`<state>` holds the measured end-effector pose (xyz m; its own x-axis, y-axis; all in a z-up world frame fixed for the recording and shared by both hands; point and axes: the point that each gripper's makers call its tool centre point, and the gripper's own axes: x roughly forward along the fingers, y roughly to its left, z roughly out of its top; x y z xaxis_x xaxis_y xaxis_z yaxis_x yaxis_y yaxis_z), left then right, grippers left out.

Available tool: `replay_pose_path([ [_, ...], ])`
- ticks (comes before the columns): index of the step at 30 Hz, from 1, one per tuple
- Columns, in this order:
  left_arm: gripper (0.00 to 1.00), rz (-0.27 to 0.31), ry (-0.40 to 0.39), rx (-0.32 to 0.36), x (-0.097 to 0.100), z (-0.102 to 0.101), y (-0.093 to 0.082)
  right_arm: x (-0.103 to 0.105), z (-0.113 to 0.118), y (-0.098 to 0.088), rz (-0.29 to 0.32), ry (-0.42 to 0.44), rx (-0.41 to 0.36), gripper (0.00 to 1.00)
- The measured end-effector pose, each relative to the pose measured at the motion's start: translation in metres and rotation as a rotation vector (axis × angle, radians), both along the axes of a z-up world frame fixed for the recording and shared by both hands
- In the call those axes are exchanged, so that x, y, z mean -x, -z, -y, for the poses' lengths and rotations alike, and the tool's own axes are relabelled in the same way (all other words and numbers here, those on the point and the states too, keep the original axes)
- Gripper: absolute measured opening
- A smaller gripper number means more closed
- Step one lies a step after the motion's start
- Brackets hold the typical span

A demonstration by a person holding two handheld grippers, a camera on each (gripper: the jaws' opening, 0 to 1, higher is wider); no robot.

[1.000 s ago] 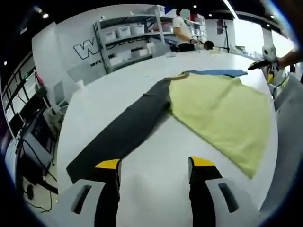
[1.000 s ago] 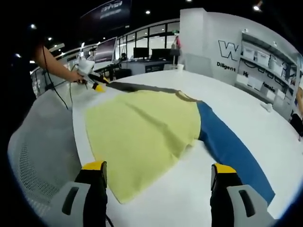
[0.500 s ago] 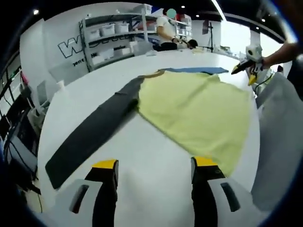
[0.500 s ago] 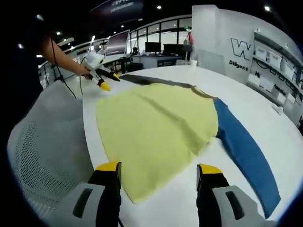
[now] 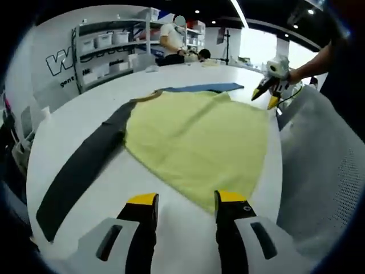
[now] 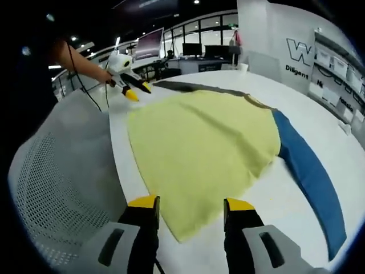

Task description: Fold the garment on the visible template until the final outline fits inside the template.

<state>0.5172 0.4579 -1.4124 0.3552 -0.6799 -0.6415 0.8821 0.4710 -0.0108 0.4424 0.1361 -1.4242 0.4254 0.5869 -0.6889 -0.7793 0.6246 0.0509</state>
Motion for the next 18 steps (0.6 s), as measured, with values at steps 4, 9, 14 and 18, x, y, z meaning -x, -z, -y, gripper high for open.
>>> replay_pose_path([
  [4, 0.37, -0.039, 0.06, -0.013, 0.016, 0.009, 0.007, 0.005, 0.0, 0.006, -0.016, -0.024, 0.024, 0.29],
  [9, 0.31, -0.051, 0.102, -0.029, 0.025, 0.018, 0.012, 0.005, -0.001, 0.009, -0.028, -0.025, 0.026, 0.25],
  [14, 0.26, -0.058, 0.15, -0.058, 0.031, 0.02, 0.017, 0.009, -0.003, 0.017, -0.037, -0.066, 0.067, 0.19],
  [18, 0.21, -0.06, 0.164, -0.089, 0.032, 0.018, 0.022, 0.007, -0.003, 0.018, -0.043, -0.057, 0.061, 0.16],
])
